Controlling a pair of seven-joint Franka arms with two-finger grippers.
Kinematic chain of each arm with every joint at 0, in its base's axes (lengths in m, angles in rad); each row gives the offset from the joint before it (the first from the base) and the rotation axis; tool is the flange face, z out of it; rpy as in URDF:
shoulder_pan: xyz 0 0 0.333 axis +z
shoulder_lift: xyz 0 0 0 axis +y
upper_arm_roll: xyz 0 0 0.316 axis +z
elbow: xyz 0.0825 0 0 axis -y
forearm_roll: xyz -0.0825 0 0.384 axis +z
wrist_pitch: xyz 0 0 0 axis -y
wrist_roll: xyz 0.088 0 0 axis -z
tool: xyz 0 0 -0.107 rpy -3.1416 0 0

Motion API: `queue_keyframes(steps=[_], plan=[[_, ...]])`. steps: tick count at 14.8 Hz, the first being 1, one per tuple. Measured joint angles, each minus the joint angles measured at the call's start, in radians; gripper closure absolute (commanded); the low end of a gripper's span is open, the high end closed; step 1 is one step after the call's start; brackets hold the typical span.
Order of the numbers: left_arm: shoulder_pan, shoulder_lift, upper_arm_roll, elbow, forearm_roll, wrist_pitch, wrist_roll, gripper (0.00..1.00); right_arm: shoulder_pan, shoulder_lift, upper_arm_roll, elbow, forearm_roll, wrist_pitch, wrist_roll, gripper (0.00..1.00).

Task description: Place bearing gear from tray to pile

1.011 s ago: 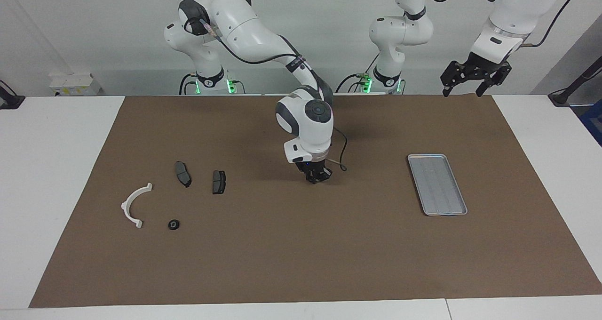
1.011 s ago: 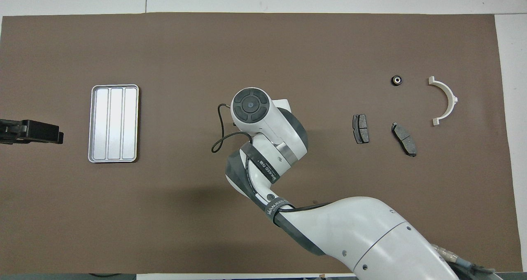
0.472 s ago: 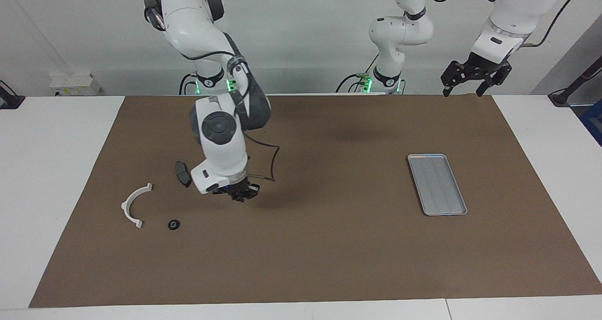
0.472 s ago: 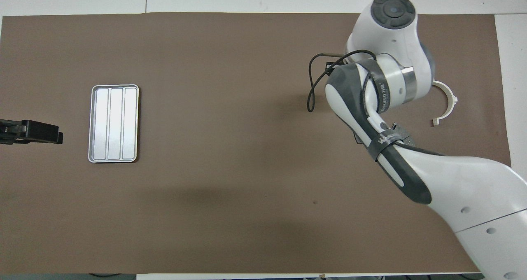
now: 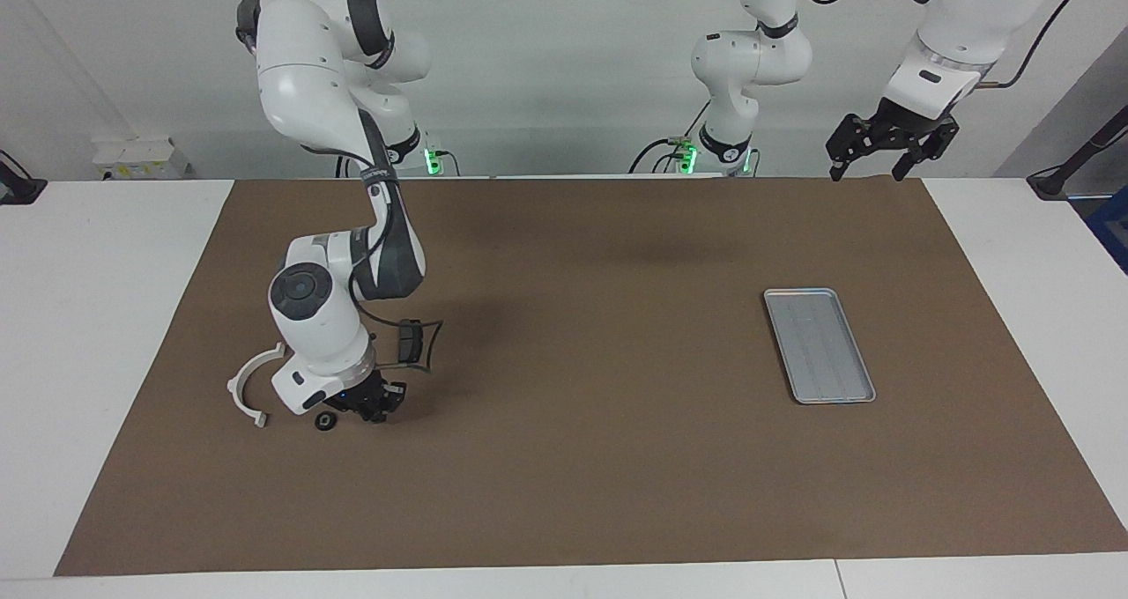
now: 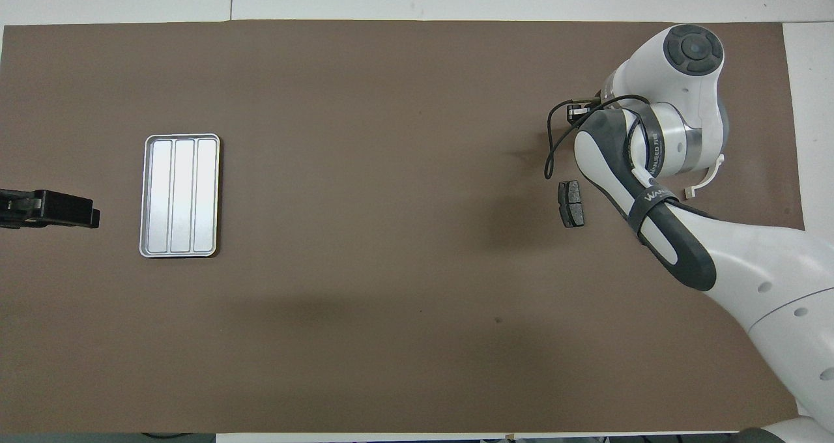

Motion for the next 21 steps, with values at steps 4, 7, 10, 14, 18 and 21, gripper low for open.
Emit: queue_keyframes(steps=[4, 7, 10, 14, 18, 21], plan=[[0.000, 0.000, 0.000, 0.000, 0.000, 0.000, 0.000, 0.00, -0.002, 0.001, 0.001, -0.011, 0.000, 0.018, -0.007, 0.00], [0.000, 0.000, 0.000, 0.000, 0.000, 0.000, 0.000, 0.00, -0.001, 0.000, 0.003, -0.012, 0.000, 0.018, -0.007, 0.00], [0.000, 0.000, 0.000, 0.000, 0.000, 0.000, 0.000, 0.00, -0.001, -0.010, 0.004, -0.012, 0.000, 0.015, -0.007, 0.00], [0.000, 0.000, 0.000, 0.000, 0.000, 0.000, 0.000, 0.00, -0.006, -0.028, 0.004, -0.012, 0.000, 0.013, -0.007, 0.00], [0.000, 0.000, 0.000, 0.000, 0.000, -0.001, 0.000, 0.00, -0.013, -0.053, 0.003, -0.011, 0.000, 0.012, -0.007, 0.00], [0.000, 0.000, 0.000, 0.000, 0.000, -0.001, 0.000, 0.00, -0.014, -0.145, 0.002, -0.019, 0.000, -0.061, -0.007, 0.00]])
